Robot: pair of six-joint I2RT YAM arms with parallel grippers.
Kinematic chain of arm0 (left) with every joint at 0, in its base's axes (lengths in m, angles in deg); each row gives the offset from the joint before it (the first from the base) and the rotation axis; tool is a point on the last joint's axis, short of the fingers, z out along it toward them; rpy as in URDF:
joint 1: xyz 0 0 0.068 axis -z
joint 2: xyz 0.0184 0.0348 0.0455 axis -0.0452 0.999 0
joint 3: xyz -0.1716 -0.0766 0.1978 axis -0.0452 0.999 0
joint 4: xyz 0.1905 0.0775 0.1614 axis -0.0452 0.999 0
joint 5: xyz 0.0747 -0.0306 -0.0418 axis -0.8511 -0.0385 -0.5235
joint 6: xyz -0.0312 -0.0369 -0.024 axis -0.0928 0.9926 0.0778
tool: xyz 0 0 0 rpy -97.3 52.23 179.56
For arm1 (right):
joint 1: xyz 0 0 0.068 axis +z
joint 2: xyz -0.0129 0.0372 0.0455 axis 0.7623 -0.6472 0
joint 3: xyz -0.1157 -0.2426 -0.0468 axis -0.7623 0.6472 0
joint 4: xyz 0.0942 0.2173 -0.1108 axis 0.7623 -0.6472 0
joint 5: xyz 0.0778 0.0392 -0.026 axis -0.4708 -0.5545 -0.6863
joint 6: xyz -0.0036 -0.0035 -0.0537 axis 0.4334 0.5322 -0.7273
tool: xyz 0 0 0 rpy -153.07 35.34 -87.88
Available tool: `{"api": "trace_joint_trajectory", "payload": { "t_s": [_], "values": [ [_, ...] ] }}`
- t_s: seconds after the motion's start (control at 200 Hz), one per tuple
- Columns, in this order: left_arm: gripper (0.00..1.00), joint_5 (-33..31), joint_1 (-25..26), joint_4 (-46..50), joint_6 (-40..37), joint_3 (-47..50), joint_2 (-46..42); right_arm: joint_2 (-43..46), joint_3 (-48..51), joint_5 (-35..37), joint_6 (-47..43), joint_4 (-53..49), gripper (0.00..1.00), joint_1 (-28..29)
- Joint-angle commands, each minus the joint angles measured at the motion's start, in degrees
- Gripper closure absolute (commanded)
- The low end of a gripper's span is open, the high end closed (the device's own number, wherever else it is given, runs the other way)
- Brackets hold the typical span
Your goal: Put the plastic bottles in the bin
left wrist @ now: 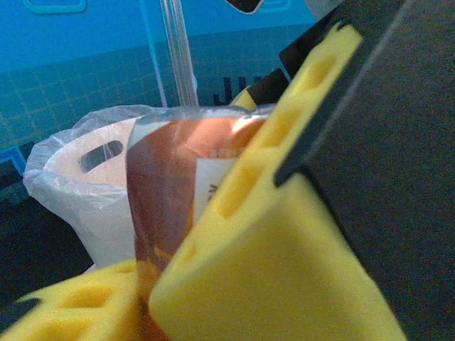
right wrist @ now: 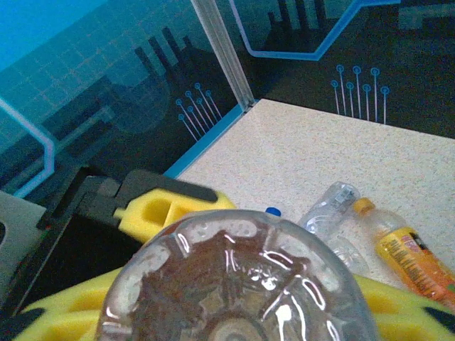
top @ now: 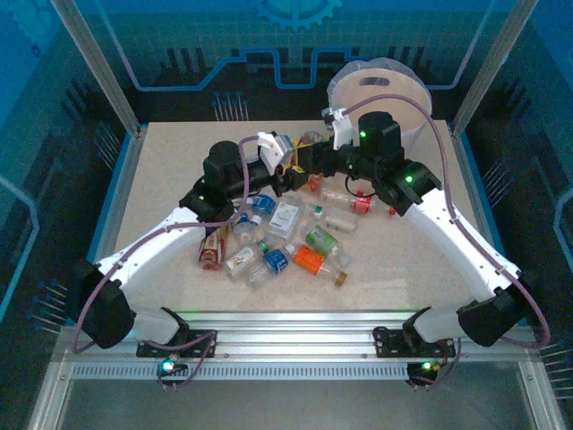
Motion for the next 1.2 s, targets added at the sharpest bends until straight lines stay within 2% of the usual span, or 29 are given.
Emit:
{"api": "trace_joint_trajectory", "payload": {
  "t_s": [0.0, 0.015, 0.035, 0.18, 0.35, 0.64, 0.91, 1.196],
  "values": [
    [0.14, -0.2, 0.5, -3.0, -1.3, 2.2, -4.1, 0.7, -2.5, 2.1, -0.8, 0.3, 0.59, 0.0],
    [0.04, -0.5, 0.5, -3.0, -1.2, 2.5, -4.6, 0.9, -2.6, 2.5, -1.2, 0.3, 0.60, 0.0],
    [0.01, -1.1, 0.6, -3.4, -1.1, 3.2, -5.3, 1.0, -2.9, 3.0, -1.6, 0.3, 0.60, 0.0],
    [0.01, -6.6, 0.5, -7.5, 0.5, 9.5, -12.3, 1.1, -7.2, 8.9, -6.7, -1.2, 0.62, -1.0],
    [0.01, -14.6, 0.5, -7.1, 2.6, 15.5, -20.5, -1.3, -14.4, 16.9, -13.6, -1.0, 0.62, -3.4],
    [0.01, -32.0, 0.4, 1.1, 6.6, 19.4, -27.2, -15.2, -31.2, 29.1, -21.1, -3.5, 0.62, -10.3],
    [0.01, -41.2, -0.6, 10.1, 10.9, 19.3, -28.7, -32.8, -51.3, 31.4, -20.8, -17.8, 0.61, -15.6],
    [0.01, -43.4, -3.7, 20.2, 17.6, 18.6, -28.7, -41.3, -54.1, 29.1, -19.2, -26.5, 0.58, -17.9]
  ]
}}
